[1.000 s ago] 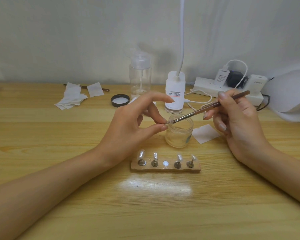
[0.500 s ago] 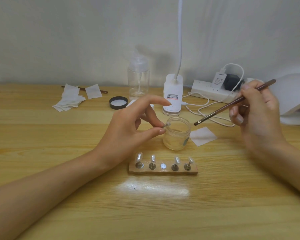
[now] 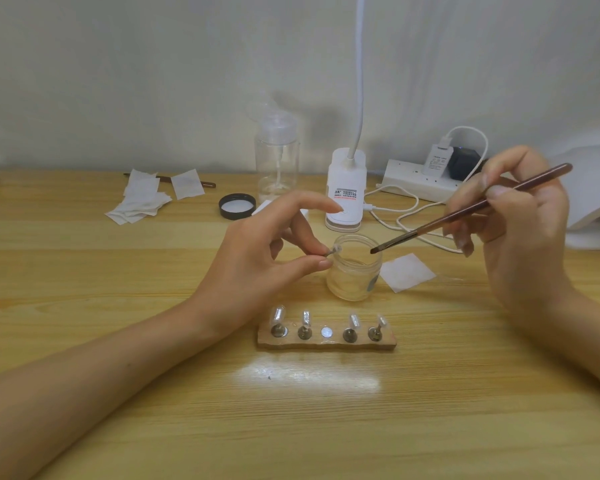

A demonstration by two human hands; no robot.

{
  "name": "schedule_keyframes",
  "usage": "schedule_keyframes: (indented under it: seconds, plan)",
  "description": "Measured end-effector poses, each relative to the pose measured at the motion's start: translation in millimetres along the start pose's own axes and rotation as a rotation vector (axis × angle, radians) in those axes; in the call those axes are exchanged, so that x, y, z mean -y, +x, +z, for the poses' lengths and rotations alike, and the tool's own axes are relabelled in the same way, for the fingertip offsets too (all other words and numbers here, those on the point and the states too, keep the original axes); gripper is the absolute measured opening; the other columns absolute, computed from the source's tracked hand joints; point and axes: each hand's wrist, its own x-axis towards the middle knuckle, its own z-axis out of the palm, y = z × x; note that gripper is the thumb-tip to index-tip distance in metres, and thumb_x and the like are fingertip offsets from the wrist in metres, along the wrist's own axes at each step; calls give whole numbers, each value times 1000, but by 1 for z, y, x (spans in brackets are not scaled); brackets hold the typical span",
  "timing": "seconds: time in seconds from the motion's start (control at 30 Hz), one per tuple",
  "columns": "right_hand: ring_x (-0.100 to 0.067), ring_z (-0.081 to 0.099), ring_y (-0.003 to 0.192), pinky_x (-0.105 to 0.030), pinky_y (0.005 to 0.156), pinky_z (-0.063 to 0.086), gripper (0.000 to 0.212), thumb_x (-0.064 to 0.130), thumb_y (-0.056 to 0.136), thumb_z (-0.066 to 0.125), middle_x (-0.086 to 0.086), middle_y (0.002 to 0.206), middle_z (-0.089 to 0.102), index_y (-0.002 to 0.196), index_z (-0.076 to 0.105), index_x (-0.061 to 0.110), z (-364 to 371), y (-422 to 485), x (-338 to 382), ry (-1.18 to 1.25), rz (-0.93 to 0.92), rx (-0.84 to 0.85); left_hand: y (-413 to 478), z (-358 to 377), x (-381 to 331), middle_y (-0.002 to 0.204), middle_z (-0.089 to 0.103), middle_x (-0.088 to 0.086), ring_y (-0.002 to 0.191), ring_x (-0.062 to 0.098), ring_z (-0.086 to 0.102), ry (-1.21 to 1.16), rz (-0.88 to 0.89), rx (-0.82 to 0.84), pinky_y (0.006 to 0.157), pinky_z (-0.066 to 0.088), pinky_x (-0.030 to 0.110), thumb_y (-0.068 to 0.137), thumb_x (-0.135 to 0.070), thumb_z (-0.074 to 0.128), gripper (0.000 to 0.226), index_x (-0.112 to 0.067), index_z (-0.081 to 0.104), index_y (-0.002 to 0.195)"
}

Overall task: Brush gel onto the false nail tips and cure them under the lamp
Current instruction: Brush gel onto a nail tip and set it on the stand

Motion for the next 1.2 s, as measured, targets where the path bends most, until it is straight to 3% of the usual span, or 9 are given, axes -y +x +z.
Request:
schedule_keyframes:
  seconds: [0.3, 0.37, 0.5, 0.7, 1.0, 1.2]
  plan:
    - [-16, 50, 46, -19, 40, 31, 17, 5, 85, 37, 2, 59, 58, 82, 46, 19, -10, 7, -6, 30, 90, -89, 0, 0, 0, 80, 71, -6, 82, 13, 66, -4, 1, 0, 60, 41, 31, 83, -9, 80, 45, -30, 63, 119]
    - [-13, 50, 46, -19, 40, 30, 16, 8, 88, 38, 3, 58, 58, 83, 47, 20, -9, 9, -5, 123, 151, -141, 0, 0, 0, 80, 71, -6, 81, 12, 66, 0, 4, 0, 60, 41, 28, 83, -9, 80, 45, -28, 63, 120]
    - [-9, 48, 44, -16, 42, 34, 25, 20, 101, 50, 1, 57, 62, 77, 53, 27, 2, 8, -7, 241, 279, -174, 0, -1, 0, 80, 72, -6, 81, 14, 66, 4, 4, -1, 60, 41, 37, 82, -11, 80, 44, -26, 63, 120]
    - [-3, 47, 45, -13, 43, 35, 25, 28, 95, 57, 4, 53, 53, 75, 46, 20, 21, -3, -14, 296, 459, -182, 0, -1, -1, 80, 72, -6, 84, 11, 67, 14, -2, 0, 63, 40, 31, 83, -7, 81, 45, -26, 63, 120]
    - [-8, 46, 48, -15, 44, 37, 33, 21, 101, 51, 0, 56, 57, 68, 50, 23, 24, -7, -18, 268, 441, -105, 0, 0, -1, 79, 72, -7, 84, 16, 67, -2, -10, 0, 61, 40, 37, 82, -7, 81, 45, -25, 64, 119]
    - [-8, 46, 46, -16, 44, 36, 37, 18, 101, 51, -2, 55, 55, 65, 50, 25, 20, -7, -17, 212, 469, -171, 0, 0, -1, 79, 71, -6, 83, 13, 67, 6, -13, 4, 61, 40, 28, 82, -6, 81, 46, -26, 64, 119]
